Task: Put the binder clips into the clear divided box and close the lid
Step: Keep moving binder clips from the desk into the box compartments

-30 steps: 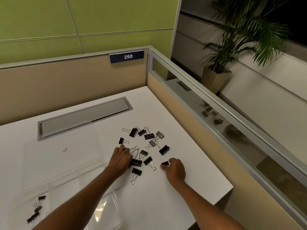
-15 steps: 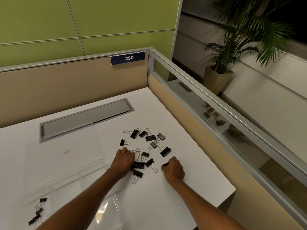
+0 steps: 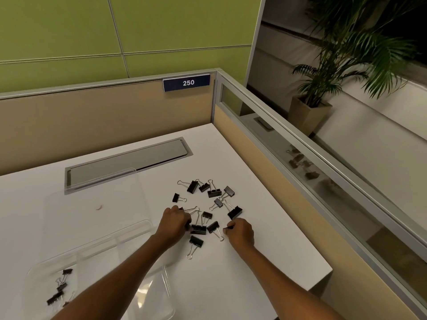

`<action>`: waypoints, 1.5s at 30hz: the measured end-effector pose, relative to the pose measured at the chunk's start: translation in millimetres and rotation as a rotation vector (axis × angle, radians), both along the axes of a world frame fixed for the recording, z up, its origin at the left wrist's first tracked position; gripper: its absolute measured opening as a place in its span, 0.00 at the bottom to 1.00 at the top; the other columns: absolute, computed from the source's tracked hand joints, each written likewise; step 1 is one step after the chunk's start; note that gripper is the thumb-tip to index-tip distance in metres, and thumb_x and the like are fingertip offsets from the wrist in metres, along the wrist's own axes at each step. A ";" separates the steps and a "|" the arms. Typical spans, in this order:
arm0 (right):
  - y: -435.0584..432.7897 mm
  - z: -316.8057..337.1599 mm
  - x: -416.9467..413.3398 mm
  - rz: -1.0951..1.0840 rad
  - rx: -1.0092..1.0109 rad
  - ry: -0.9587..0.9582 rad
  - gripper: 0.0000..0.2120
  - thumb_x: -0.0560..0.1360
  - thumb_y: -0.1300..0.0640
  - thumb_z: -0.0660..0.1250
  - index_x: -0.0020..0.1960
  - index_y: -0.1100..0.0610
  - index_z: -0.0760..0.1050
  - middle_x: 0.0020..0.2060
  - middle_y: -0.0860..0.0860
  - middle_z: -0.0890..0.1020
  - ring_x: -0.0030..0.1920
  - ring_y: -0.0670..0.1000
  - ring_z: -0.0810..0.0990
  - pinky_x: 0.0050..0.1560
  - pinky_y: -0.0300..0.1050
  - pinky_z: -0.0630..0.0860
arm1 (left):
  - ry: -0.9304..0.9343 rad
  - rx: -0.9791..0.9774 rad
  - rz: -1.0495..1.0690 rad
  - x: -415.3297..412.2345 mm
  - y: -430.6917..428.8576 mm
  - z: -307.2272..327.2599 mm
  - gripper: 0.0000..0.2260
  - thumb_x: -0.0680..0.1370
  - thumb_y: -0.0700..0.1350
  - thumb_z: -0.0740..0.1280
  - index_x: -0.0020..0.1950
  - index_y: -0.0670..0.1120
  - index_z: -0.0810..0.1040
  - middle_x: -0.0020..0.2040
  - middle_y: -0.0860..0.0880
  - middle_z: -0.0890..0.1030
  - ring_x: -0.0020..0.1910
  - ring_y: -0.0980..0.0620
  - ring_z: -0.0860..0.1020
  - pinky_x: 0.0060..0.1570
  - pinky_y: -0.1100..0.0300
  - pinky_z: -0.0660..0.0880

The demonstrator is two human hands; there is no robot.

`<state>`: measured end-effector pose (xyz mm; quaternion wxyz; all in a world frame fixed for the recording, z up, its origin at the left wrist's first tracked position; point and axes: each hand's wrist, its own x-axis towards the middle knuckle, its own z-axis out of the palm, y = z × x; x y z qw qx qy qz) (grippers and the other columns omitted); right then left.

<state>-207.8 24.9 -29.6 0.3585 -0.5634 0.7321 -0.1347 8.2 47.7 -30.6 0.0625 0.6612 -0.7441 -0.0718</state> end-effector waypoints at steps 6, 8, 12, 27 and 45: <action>-0.6 13.9 22.6 -0.034 0.008 -0.259 0.11 0.70 0.60 0.75 0.51 0.61 0.80 0.45 0.56 0.84 0.43 0.54 0.84 0.42 0.45 0.81 | 0.257 -0.058 0.197 8.7 18.0 12.8 0.07 0.72 0.48 0.72 0.46 0.47 0.82 0.40 0.49 0.84 0.46 0.46 0.75 0.42 0.56 0.63; 1.6 18.6 31.4 -0.061 0.024 -0.355 0.06 0.69 0.63 0.76 0.45 0.60 0.81 0.42 0.57 0.85 0.41 0.56 0.85 0.42 0.50 0.83 | 0.318 -0.023 0.252 14.5 26.3 16.2 0.06 0.73 0.49 0.71 0.43 0.47 0.82 0.35 0.50 0.82 0.44 0.47 0.75 0.41 0.56 0.66; 9.1 34.1 51.0 -0.126 0.094 -0.592 0.05 0.70 0.69 0.73 0.44 0.64 0.81 0.42 0.58 0.84 0.37 0.51 0.83 0.33 0.39 0.80 | 0.552 0.048 0.410 24.0 43.2 32.5 0.08 0.74 0.49 0.70 0.41 0.45 0.80 0.37 0.49 0.82 0.39 0.51 0.77 0.40 0.57 0.71; 49.4 50.6 127.9 0.036 0.191 -0.667 0.06 0.68 0.63 0.76 0.45 0.60 0.83 0.33 0.53 0.82 0.32 0.49 0.77 0.32 0.40 0.74 | 0.994 0.029 0.734 81.2 121.0 61.1 0.08 0.73 0.47 0.72 0.37 0.44 0.81 0.34 0.50 0.81 0.37 0.54 0.78 0.37 0.62 0.71; 104.7 45.8 231.1 0.363 0.190 -0.559 0.01 0.69 0.61 0.75 0.41 0.56 0.84 0.39 0.50 0.84 0.41 0.47 0.80 0.39 0.36 0.71 | 0.623 -0.039 0.854 156.7 186.3 45.4 0.09 0.70 0.59 0.71 0.38 0.55 0.83 0.35 0.55 0.83 0.43 0.52 0.79 0.43 0.54 0.75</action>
